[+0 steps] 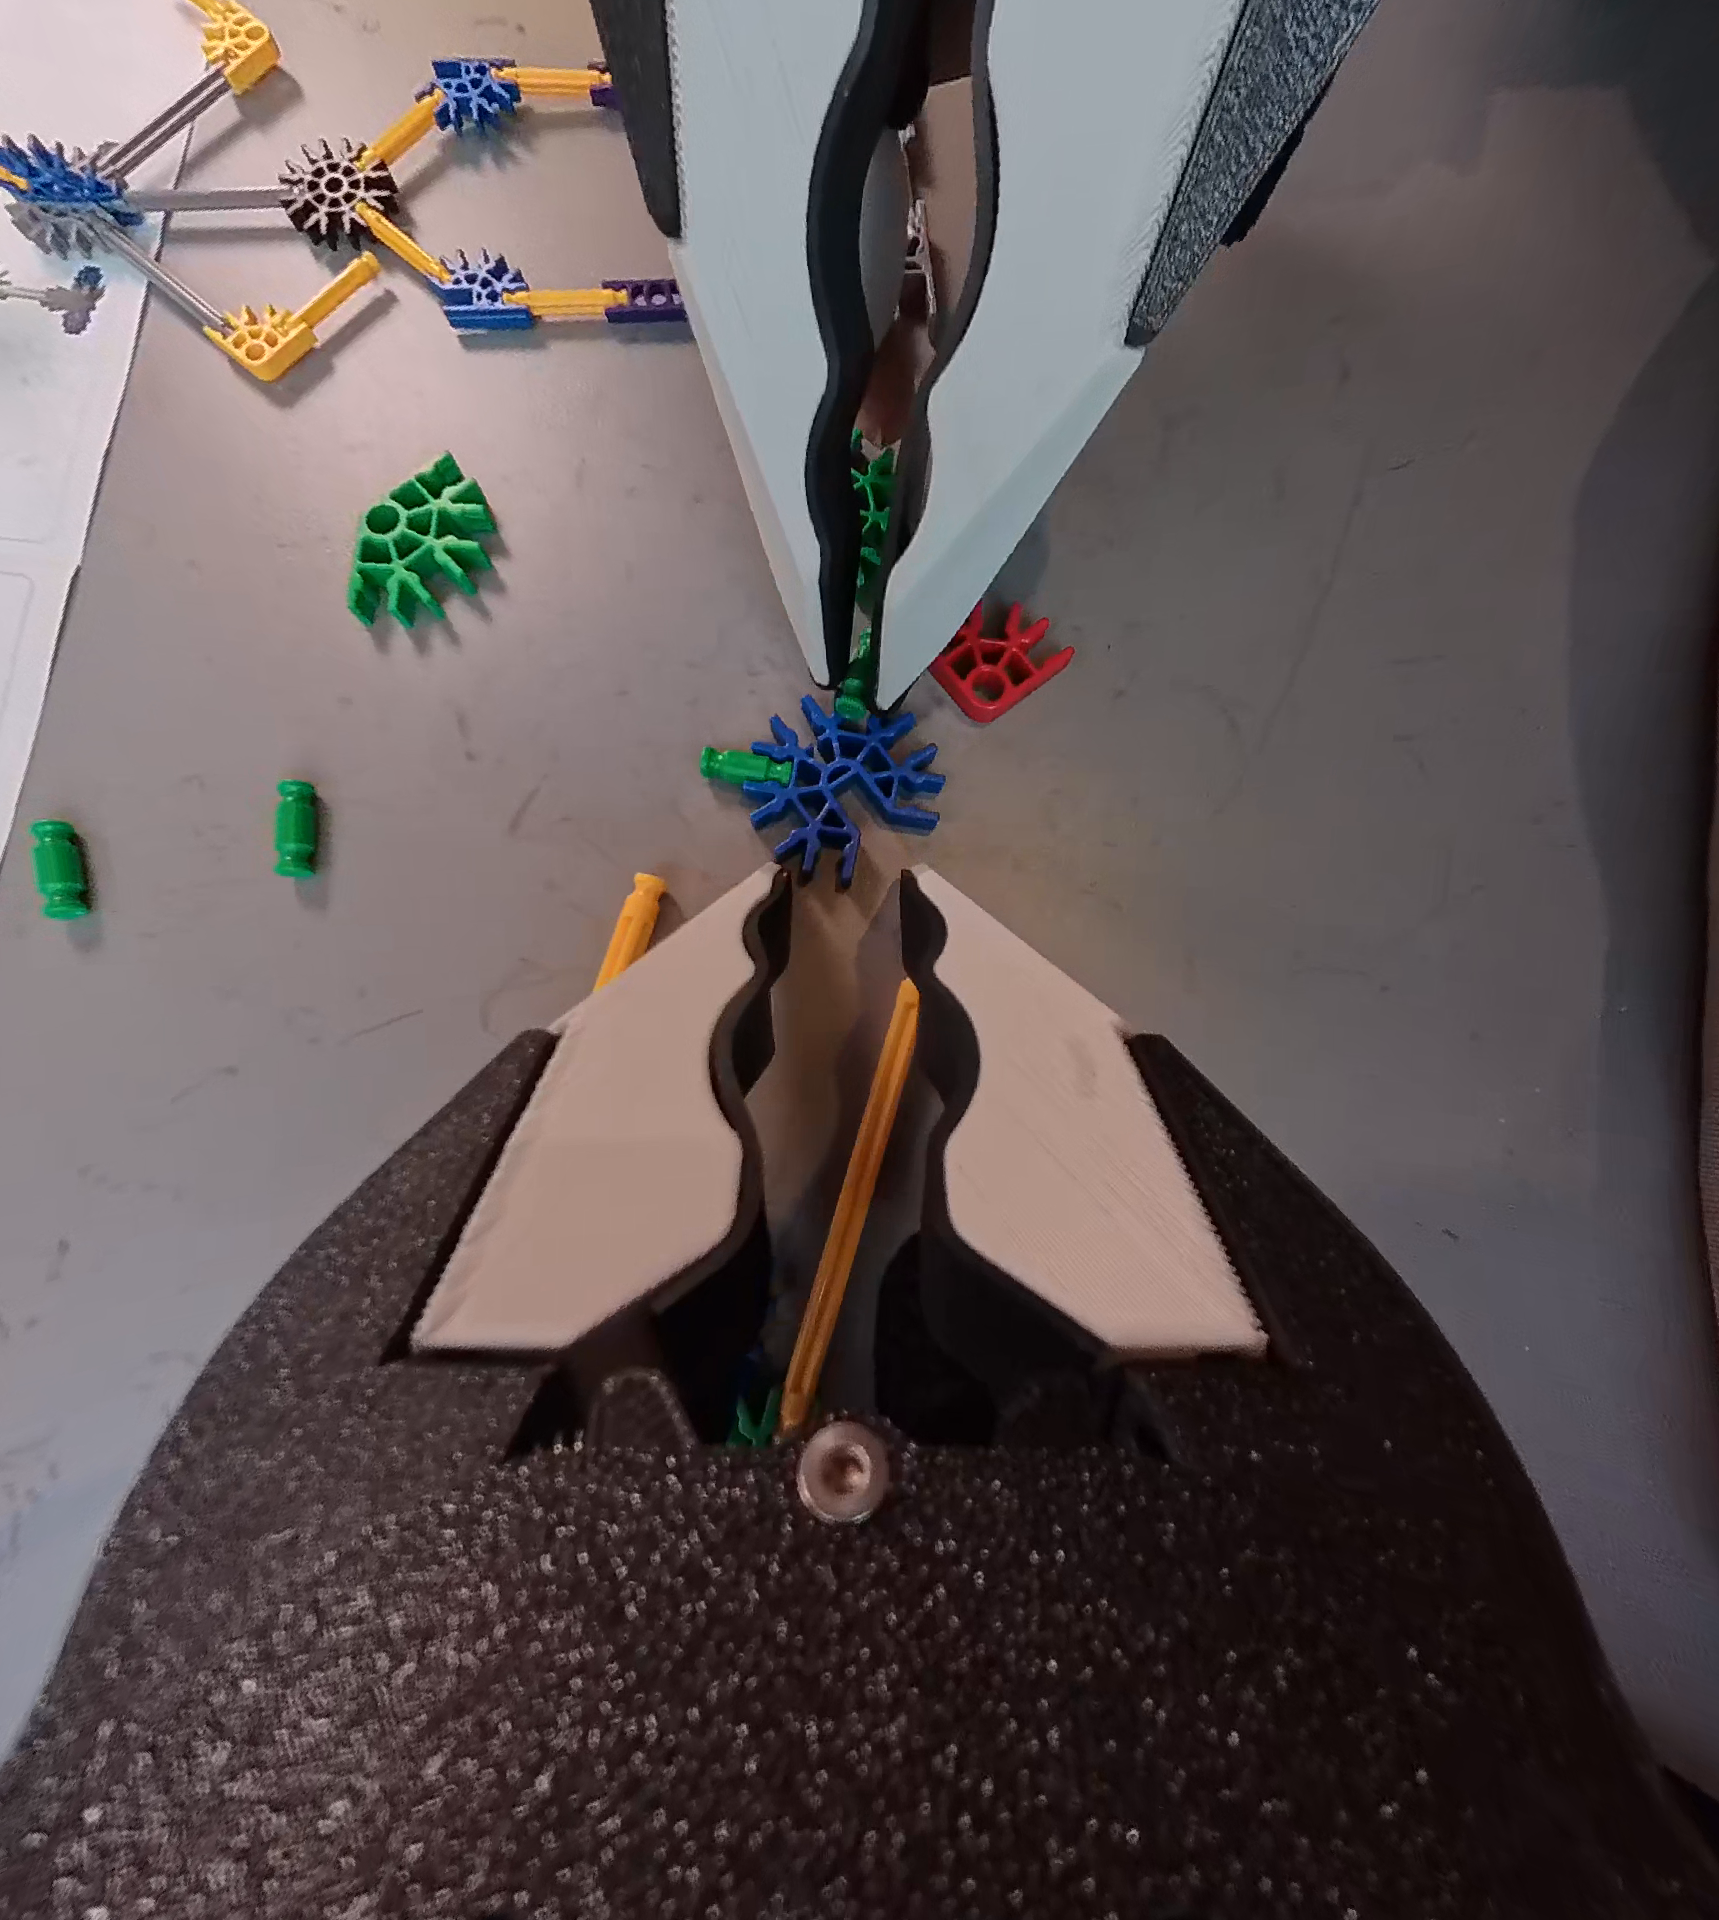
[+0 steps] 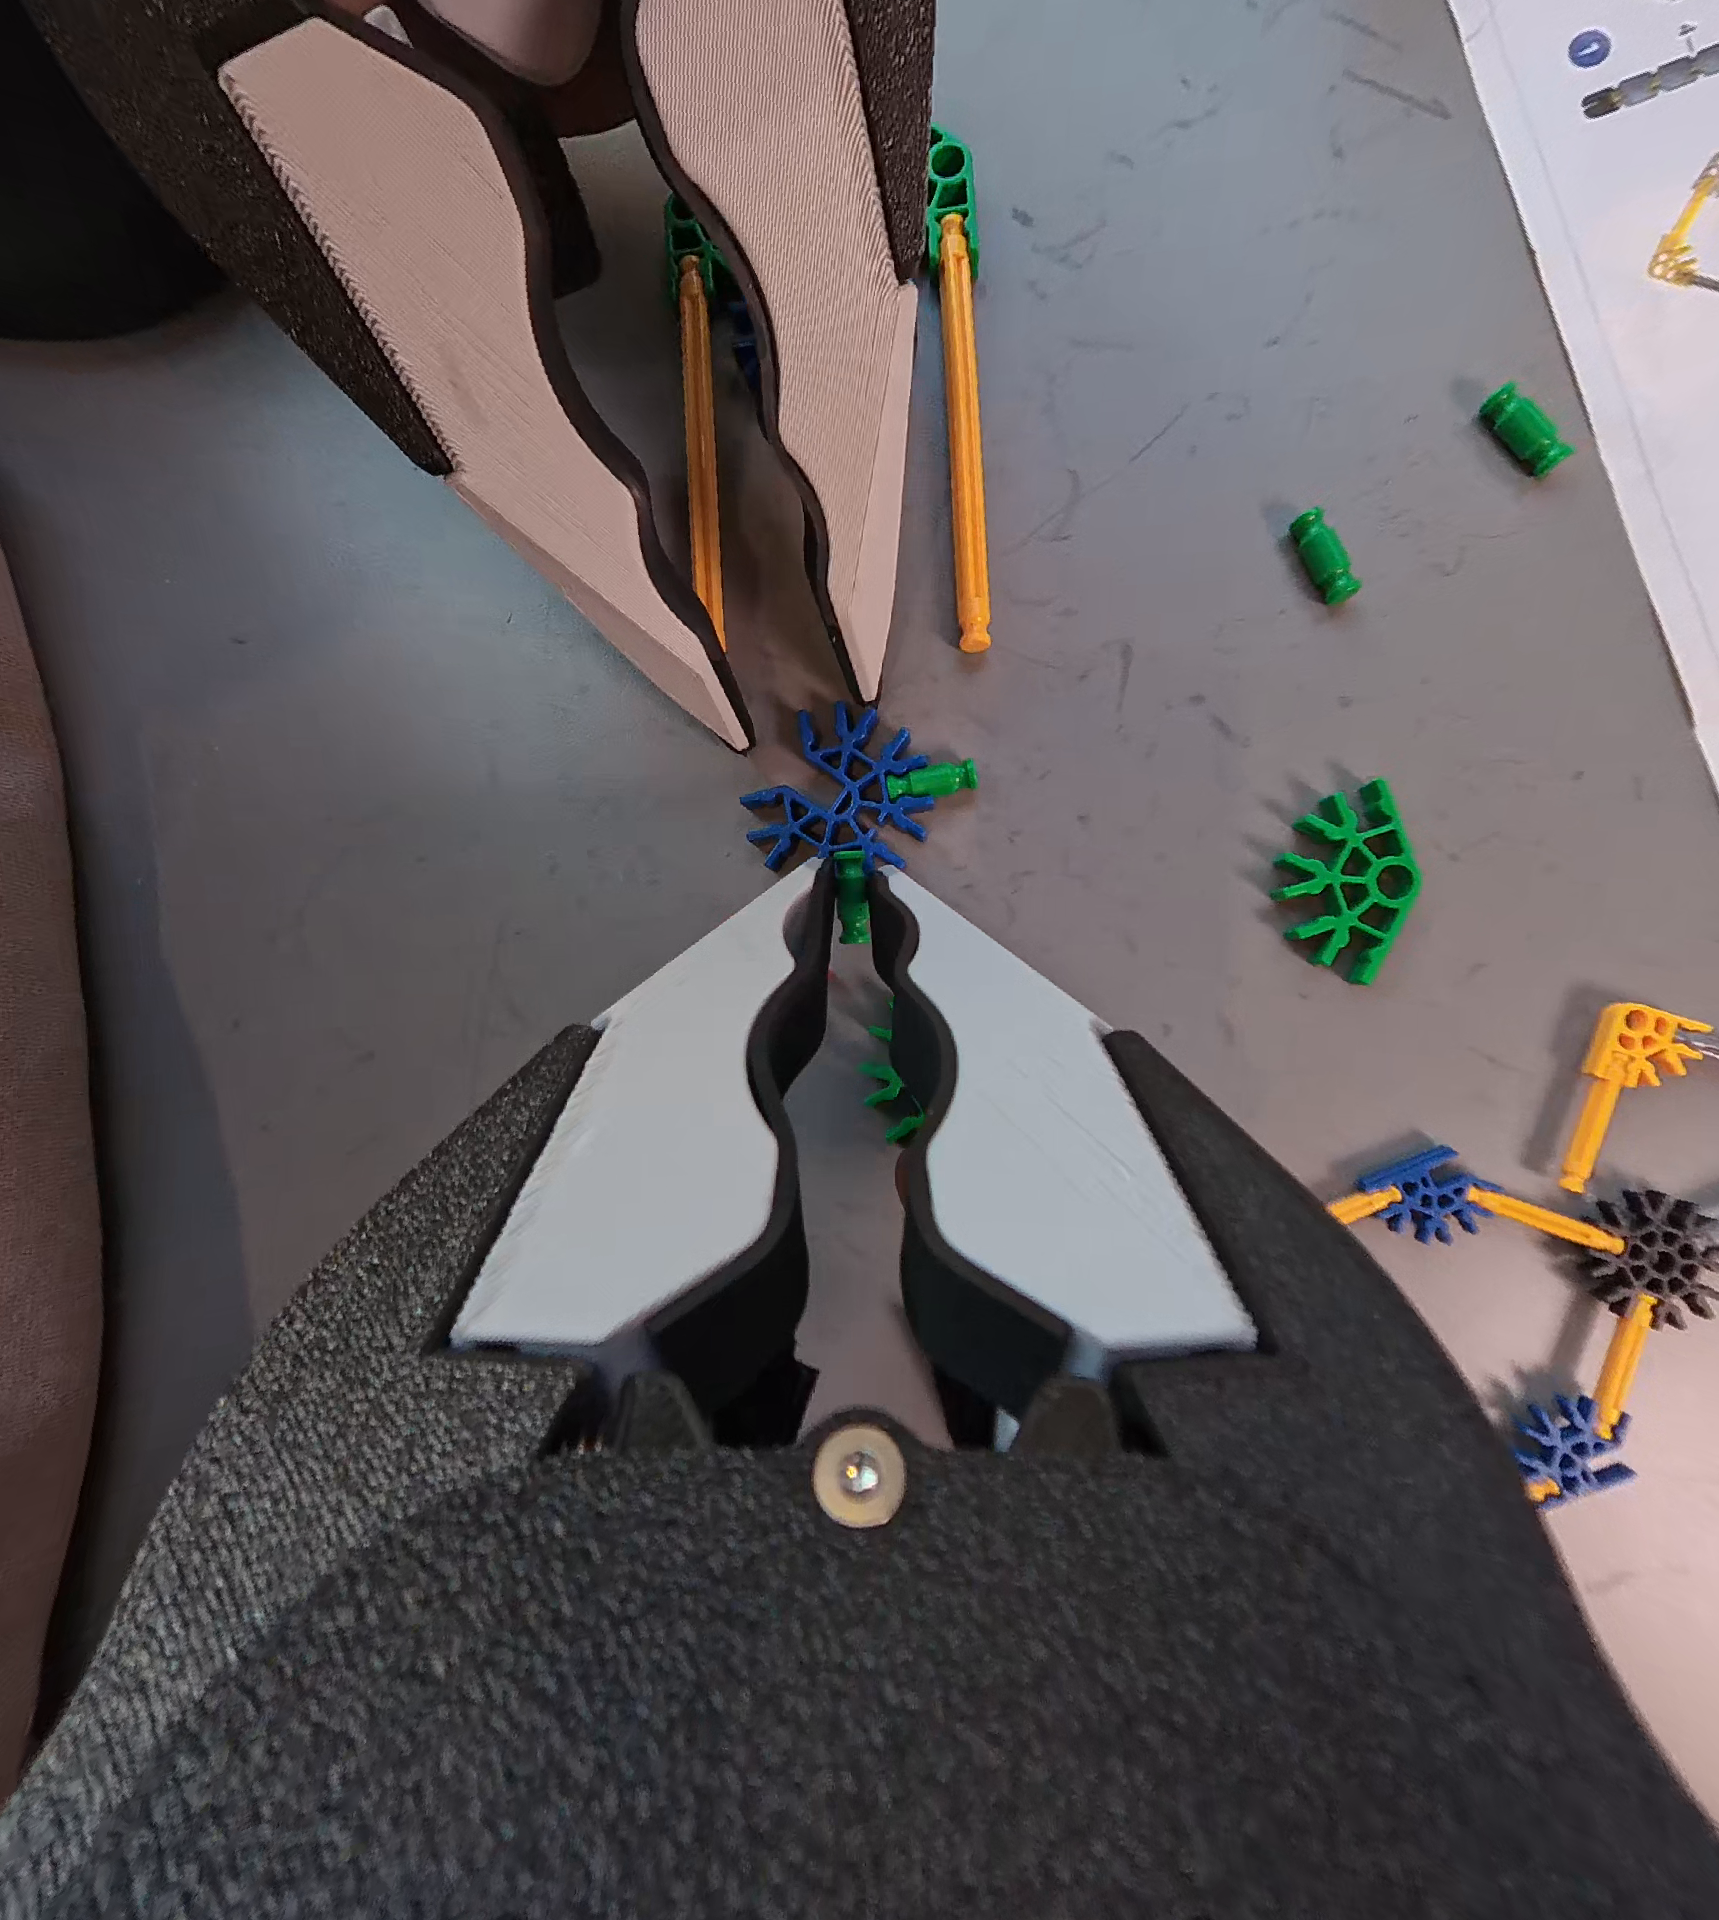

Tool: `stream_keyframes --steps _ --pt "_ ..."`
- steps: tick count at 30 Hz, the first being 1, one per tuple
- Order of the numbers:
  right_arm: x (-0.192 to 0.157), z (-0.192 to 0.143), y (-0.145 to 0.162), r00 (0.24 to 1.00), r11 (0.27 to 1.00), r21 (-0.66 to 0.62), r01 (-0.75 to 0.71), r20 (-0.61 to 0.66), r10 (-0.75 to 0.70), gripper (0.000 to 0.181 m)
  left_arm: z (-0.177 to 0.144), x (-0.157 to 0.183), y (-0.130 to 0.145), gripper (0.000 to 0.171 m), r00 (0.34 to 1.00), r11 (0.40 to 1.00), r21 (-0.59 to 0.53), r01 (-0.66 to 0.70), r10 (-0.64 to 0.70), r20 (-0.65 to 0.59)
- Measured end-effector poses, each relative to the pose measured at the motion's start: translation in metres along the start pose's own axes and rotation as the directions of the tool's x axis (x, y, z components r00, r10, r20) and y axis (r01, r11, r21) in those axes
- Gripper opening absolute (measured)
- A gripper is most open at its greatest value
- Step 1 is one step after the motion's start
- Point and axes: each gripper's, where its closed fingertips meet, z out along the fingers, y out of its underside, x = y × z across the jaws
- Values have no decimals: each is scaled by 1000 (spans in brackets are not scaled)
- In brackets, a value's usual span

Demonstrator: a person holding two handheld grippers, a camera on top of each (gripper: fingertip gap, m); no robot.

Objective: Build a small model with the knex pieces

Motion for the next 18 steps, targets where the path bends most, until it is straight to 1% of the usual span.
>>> stream_keyframes --steps 18 --pt "-1 2 0 1000 1000 -18 19 14 -18 5 0 -1 0 15 1000 1000 0 -5 5 12"
